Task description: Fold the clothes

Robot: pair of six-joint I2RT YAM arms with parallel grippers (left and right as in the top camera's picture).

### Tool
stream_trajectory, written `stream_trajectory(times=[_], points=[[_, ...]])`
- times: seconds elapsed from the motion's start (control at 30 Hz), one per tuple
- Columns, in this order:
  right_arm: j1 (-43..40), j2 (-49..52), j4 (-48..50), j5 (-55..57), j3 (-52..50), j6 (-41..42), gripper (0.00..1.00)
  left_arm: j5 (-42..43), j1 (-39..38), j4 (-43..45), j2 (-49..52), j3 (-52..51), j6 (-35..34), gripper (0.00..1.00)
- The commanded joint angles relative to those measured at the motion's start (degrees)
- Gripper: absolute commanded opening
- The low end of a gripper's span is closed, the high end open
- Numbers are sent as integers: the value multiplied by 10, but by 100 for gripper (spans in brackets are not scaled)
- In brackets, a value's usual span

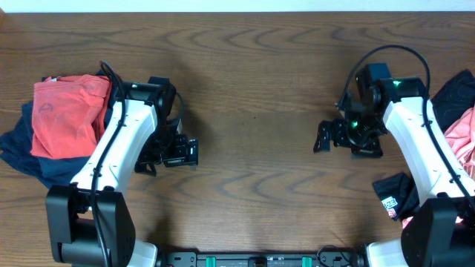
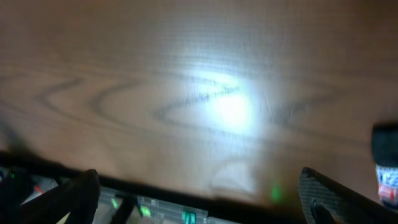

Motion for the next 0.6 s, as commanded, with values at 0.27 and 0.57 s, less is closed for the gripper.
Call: stream_trajectory(times=[0.27,0.57], points=[[-2,-129,72,4,-78,17,99,-16,-5,87,-259,-124,3,98],[16,-437,274,113,-269,45,99,-40,-5,195,-635,-242,-3,98]])
